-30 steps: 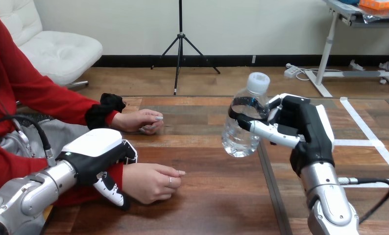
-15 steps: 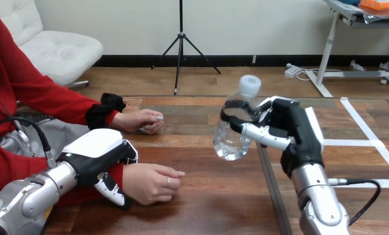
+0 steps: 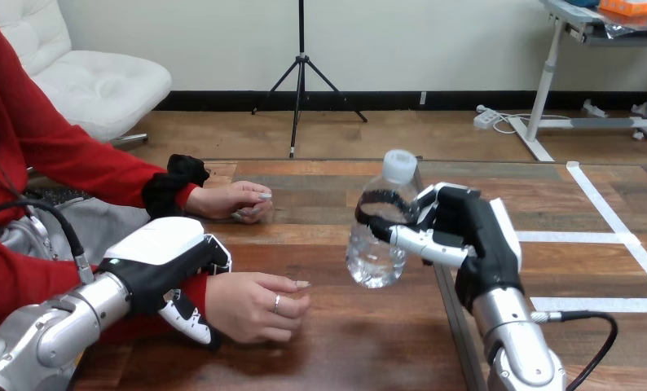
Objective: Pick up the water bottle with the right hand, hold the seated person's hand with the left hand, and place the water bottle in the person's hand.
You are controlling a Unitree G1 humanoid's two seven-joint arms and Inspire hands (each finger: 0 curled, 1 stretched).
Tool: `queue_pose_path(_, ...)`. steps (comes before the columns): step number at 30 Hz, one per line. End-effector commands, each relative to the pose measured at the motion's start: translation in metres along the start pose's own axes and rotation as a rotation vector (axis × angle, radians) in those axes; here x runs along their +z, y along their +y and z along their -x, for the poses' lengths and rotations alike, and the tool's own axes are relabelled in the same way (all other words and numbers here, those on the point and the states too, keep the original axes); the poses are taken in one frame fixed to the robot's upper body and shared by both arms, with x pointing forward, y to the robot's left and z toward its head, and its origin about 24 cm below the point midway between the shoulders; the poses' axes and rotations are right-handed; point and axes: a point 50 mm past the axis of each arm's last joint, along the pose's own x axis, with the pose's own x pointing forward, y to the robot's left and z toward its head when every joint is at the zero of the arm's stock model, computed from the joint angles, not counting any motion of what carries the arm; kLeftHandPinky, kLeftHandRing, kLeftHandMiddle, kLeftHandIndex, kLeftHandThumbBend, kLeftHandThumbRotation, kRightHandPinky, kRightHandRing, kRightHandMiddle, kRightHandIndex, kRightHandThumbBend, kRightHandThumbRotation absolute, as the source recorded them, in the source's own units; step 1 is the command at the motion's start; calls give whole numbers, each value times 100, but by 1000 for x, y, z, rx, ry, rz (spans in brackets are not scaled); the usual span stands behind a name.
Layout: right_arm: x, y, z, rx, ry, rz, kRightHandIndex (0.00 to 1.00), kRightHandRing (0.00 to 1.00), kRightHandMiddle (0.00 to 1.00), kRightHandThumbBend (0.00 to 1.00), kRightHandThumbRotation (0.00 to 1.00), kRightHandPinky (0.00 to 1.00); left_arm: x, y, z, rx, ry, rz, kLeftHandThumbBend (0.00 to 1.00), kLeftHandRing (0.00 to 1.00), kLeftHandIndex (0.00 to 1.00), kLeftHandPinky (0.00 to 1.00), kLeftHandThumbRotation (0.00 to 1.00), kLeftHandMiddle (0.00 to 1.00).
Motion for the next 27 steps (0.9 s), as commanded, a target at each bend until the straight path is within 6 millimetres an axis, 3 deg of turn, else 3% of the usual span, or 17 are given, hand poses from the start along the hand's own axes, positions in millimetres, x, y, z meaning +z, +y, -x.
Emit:
queue_pose_path(1,39,17,-22,44,-178,-18,14,9,14,61,0,6,27,29,-16,146,-140,-6,83,27,37,21,5,35)
queue_pose_path(27,23,34,-26,80,-144,17,15,10,15,63,0,5,49,47,-16,200,-215,-28,84,29,39,21,6,37)
